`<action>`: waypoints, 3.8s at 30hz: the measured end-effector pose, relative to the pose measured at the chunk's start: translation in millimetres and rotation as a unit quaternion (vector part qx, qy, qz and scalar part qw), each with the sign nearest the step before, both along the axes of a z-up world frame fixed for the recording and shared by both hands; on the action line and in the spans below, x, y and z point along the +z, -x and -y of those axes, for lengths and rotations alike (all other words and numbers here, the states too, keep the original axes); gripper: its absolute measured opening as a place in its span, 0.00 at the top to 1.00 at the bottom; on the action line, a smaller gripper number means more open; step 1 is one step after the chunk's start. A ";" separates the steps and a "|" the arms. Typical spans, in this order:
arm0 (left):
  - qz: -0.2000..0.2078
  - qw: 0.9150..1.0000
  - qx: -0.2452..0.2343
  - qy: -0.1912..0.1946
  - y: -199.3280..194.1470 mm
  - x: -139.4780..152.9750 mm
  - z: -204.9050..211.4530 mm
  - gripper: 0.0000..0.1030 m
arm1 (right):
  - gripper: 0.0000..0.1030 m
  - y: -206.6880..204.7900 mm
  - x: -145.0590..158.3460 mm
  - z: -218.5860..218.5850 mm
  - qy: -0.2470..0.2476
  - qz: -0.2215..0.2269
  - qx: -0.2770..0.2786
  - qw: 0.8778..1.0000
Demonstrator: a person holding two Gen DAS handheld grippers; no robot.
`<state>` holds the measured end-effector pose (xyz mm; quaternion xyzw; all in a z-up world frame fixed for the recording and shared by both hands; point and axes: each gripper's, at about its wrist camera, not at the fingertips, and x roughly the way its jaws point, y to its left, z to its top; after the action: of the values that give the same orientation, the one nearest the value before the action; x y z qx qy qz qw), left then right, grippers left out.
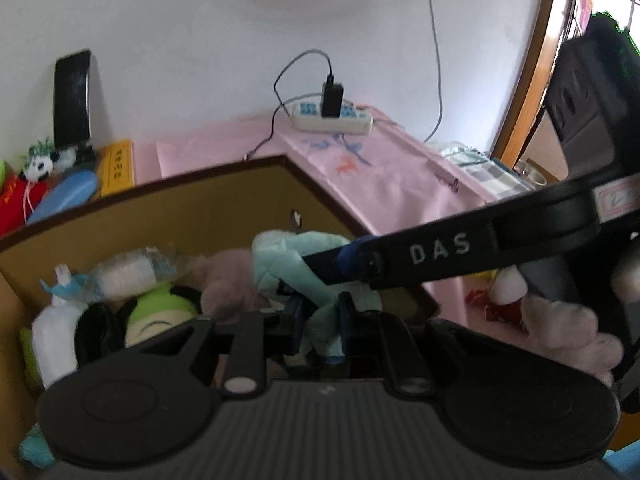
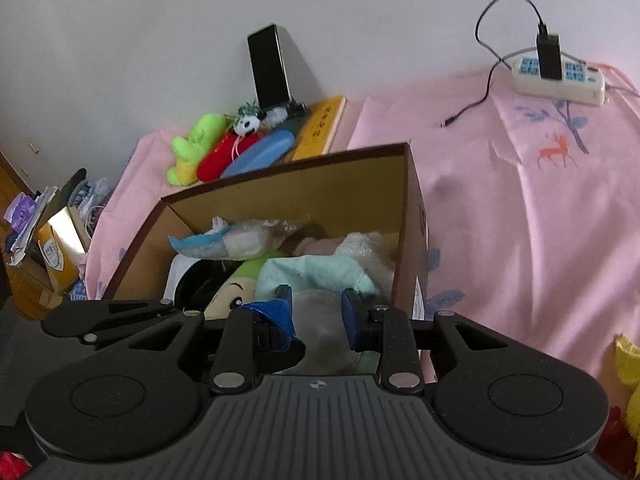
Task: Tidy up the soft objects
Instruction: 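Carry the mint-green hat in the right gripper over the box, then lower the hat into the box and open the right gripper, then move the right gripper to the pile of soft items on the bed, then close the right gripper on the grey sock and lift it, then carry the grey sock in the right gripper over the cardboard box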
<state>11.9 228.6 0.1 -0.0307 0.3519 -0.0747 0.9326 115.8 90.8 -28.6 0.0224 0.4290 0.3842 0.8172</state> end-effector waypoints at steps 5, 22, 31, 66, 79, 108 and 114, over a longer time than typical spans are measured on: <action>-0.018 1.000 -0.008 0.010 -6.4 -9.8 -0.5 0.90 | 0.91 -1.2 -1.3 -5.7 0.021 -0.016 0.002 1.000; -0.034 0.999 0.022 0.020 2.5 -4.4 -4.1 0.69 | 0.87 12.1 7.6 8.1 0.006 -0.027 -0.023 0.999; 0.012 0.999 0.030 -0.033 26.6 24.4 14.0 0.44 | 0.87 22.5 16.7 26.1 -0.021 -0.017 -0.037 0.999; -0.045 0.996 -0.061 -0.037 22.1 3.9 164.4 0.37 | 0.86 38.2 4.2 166.3 -0.041 -0.050 -0.127 0.990; -0.086 0.991 -0.096 -0.019 12.9 -15.4 215.5 0.36 | 0.86 34.6 -8.7 240.2 -0.054 -0.073 -0.157 0.983; -0.142 0.983 -0.110 -0.039 -11.2 -63.1 271.3 0.51 | 0.83 33.0 -61.2 284.4 -0.083 -0.197 -0.119 0.970; -0.136 0.985 -0.090 -0.049 -1.7 -51.0 254.9 0.52 | 0.83 35.2 -56.6 265.2 -0.081 -0.192 -0.075 0.975</action>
<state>13.7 -26.3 -50.8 0.0365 0.4802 -0.1361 0.8658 80.6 -174.4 -85.2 0.1942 0.5426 0.3436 0.7415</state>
